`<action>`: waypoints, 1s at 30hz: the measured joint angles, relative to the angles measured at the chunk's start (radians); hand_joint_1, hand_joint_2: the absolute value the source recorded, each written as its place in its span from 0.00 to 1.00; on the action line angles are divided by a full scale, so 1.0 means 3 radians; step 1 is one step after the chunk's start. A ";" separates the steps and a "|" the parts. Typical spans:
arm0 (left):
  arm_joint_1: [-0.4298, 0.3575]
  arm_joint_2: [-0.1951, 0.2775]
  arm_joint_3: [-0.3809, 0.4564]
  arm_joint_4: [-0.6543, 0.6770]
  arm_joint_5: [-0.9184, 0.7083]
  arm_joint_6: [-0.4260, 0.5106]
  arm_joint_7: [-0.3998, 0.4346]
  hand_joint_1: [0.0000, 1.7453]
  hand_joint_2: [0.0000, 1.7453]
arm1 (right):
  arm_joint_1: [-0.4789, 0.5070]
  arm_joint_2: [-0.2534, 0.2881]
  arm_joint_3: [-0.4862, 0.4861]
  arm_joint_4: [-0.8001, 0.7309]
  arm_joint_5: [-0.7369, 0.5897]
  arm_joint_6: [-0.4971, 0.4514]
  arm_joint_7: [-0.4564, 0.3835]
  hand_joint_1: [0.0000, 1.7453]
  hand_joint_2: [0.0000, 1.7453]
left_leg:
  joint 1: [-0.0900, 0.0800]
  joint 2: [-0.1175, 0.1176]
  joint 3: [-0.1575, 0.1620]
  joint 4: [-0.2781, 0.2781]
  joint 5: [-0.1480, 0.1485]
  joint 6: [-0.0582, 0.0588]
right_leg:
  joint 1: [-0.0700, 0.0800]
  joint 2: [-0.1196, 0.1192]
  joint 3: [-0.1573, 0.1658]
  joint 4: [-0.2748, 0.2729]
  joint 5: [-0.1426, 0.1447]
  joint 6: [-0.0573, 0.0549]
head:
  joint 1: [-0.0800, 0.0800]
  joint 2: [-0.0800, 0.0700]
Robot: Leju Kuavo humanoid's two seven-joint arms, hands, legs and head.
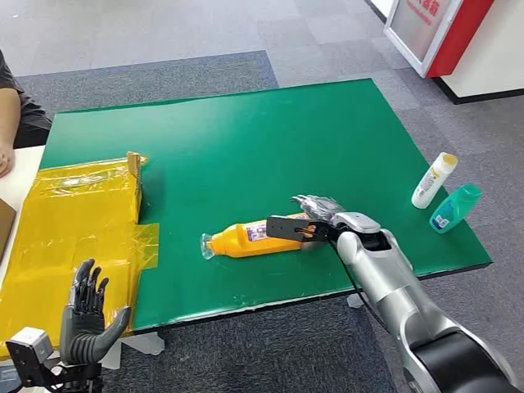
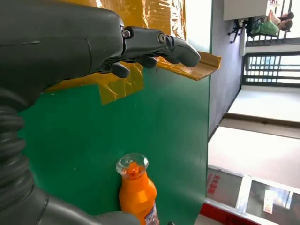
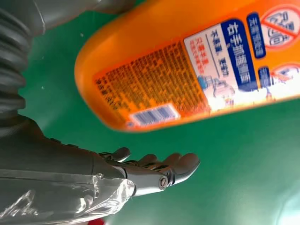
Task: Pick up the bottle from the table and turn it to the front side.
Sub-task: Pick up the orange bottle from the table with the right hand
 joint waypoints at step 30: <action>-0.0217 0.0175 -0.0250 0.0455 0.0129 0.0157 -0.0089 0.00 1.00 | -0.0718 -0.0174 0.0898 0.1147 -0.0927 0.0164 -0.0299 1.00 1.00 | 0.0000 -0.0001 0.0001 0.0000 0.0000 0.0000 | 0.0000 -0.0001 0.0002 0.0000 0.0000 0.0000 | 0.0001 0.0000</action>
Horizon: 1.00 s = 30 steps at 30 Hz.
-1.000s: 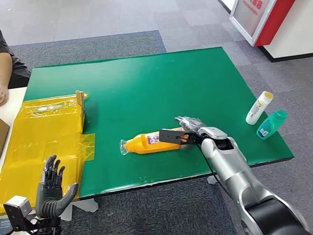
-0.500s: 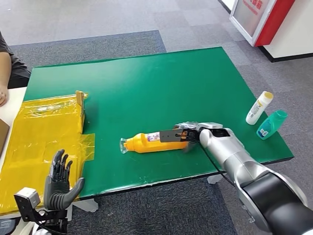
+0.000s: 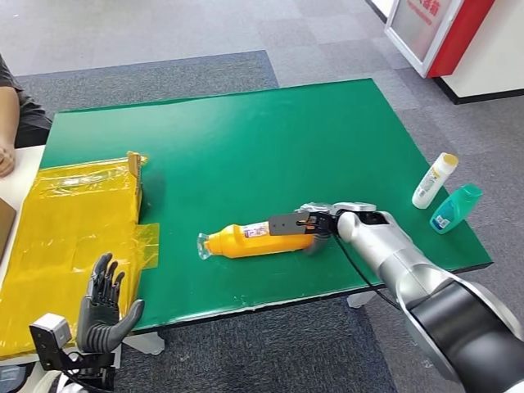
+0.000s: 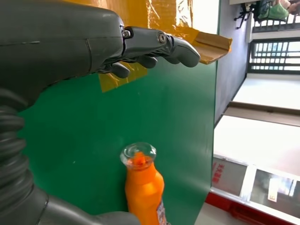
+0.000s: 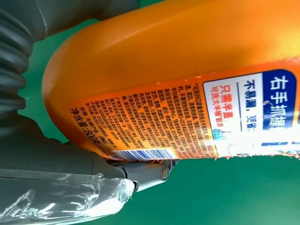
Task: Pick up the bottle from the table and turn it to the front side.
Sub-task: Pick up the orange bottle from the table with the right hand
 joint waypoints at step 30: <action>-0.0036 -0.0132 -0.0011 -0.0398 0.0543 -0.0280 0.0804 0.00 1.00 | 0.1870 0.0841 -0.0892 -0.2558 -0.0418 -0.1313 -0.0247 1.00 1.00 | 0.0005 -0.0001 -0.0003 0.0000 -0.0009 -0.0006 | 0.0006 -0.0001 -0.0005 0.0001 -0.0011 -0.0009 | 0.0000 0.0000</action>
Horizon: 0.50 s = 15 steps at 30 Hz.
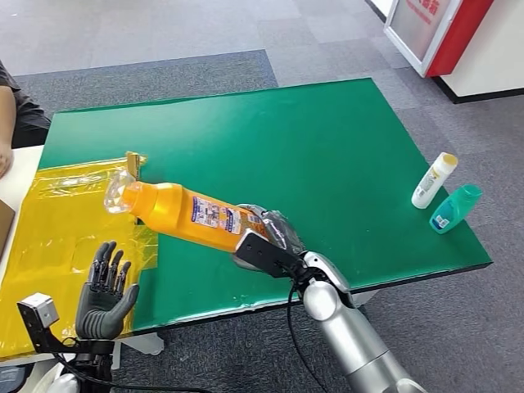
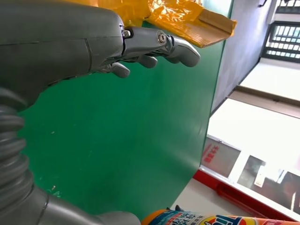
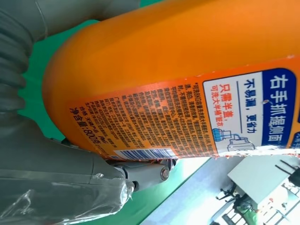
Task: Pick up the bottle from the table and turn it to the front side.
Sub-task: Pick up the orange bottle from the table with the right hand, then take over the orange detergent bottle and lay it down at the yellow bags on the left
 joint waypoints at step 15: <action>-0.0019 0.0010 -0.0054 -0.0052 0.0149 -0.0022 0.0086 0.00 1.00 | 0.0066 0.0173 -0.0132 -0.0046 0.0014 0.0006 -0.0087 1.00 1.00 | 0.0000 0.0001 0.0000 0.0000 0.0000 0.0000 | 0.0000 0.0000 -0.0001 0.0000 0.0000 0.0000 | -0.0001 0.0000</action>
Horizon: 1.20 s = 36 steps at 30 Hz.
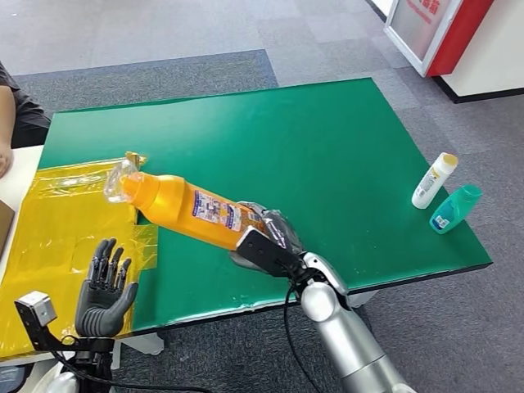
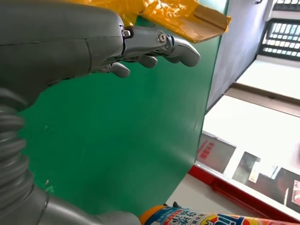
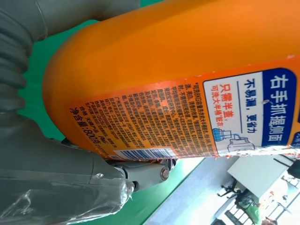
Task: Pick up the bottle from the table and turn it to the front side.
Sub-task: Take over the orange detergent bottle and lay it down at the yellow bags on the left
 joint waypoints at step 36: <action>-0.0345 0.0251 -0.1285 -0.0676 -0.0079 0.0534 0.0454 0.00 1.00 | -0.0082 0.0238 -0.0117 0.1074 0.0665 -0.0839 -0.0419 1.00 1.00 | 0.0000 0.0000 0.0000 0.0000 0.0000 -0.0001 | -0.0001 0.0000 0.0000 0.0000 0.0000 0.0000 | 0.0000 0.0000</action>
